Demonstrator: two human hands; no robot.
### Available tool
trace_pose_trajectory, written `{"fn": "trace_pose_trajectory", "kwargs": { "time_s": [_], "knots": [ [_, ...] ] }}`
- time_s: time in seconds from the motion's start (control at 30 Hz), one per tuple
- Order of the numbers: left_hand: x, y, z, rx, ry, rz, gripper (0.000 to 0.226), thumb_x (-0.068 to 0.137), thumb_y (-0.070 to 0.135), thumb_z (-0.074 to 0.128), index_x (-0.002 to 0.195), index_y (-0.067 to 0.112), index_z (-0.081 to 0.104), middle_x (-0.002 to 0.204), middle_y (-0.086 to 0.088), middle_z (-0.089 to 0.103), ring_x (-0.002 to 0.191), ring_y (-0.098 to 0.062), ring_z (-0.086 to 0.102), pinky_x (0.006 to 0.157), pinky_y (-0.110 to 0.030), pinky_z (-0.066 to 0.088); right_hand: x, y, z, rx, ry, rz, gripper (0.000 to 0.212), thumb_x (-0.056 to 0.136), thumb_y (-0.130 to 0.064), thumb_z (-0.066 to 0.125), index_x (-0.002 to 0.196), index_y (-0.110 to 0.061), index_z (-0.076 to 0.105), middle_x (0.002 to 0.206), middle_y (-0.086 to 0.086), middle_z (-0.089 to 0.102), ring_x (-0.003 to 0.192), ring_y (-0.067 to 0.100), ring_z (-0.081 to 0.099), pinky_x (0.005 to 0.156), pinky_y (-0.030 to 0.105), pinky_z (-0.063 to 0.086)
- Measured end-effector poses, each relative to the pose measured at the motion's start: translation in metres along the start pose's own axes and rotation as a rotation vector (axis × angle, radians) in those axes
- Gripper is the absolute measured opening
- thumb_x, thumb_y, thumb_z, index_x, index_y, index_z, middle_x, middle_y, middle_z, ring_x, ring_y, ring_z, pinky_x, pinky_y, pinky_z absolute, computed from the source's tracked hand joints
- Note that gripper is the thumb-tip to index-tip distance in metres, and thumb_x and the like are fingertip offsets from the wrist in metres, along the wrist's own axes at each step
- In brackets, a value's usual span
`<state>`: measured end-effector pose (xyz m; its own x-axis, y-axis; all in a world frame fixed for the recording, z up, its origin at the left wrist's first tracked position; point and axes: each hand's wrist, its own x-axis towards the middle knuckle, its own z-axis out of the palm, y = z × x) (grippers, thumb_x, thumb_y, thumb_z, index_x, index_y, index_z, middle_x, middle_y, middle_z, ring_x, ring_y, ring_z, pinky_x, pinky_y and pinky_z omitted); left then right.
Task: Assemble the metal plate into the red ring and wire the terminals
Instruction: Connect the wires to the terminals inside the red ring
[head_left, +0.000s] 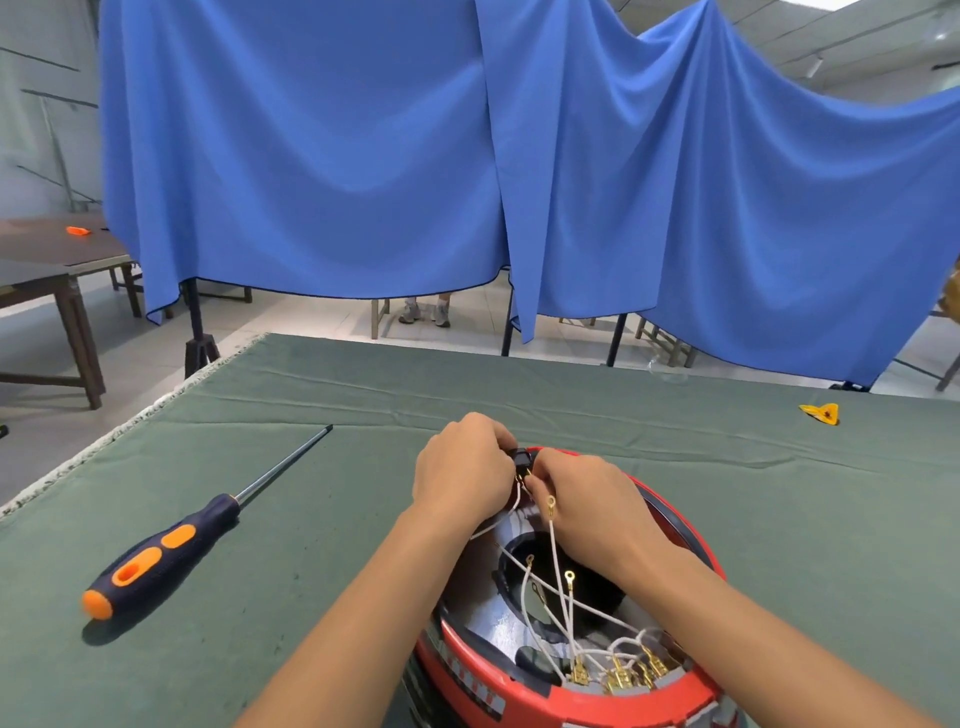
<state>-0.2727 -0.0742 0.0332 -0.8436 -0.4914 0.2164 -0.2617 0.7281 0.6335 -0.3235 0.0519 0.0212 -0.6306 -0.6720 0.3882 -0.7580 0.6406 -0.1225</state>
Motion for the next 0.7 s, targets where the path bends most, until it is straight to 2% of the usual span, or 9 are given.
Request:
{"fn": "trace_pose_trajectory", "kwargs": {
  "time_s": [0.3, 0.7],
  "knots": [
    [0.006, -0.001, 0.000, 0.006, -0.012, -0.009, 0.036, 0.084, 0.010, 0.051, 0.103, 0.031, 0.073, 0.112, -0.001, 0.070, 0.108, -0.029, 0.058, 0.085, -0.033, 0.047, -0.001, -0.001, 0.000, -0.049, 0.013, -0.023, 0.021, 0.099, -0.032, 0.040, 0.100, -0.014, 0.052, 0.098, 0.008, 0.066, 0.092, 0.032, 0.058, 0.063, 0.035, 0.031],
    [0.000, -0.004, -0.008, 0.036, 0.005, -0.073, 0.042, 0.082, 0.007, 0.049, 0.109, 0.029, 0.071, 0.116, 0.005, 0.069, 0.113, -0.020, 0.058, 0.091, -0.029, 0.045, 0.016, -0.007, 0.000, 0.096, -0.095, -0.036, 0.022, 0.099, -0.024, 0.040, 0.101, -0.008, 0.055, 0.103, 0.016, 0.064, 0.094, 0.034, 0.057, 0.069, 0.036, 0.039]
  ]
}}
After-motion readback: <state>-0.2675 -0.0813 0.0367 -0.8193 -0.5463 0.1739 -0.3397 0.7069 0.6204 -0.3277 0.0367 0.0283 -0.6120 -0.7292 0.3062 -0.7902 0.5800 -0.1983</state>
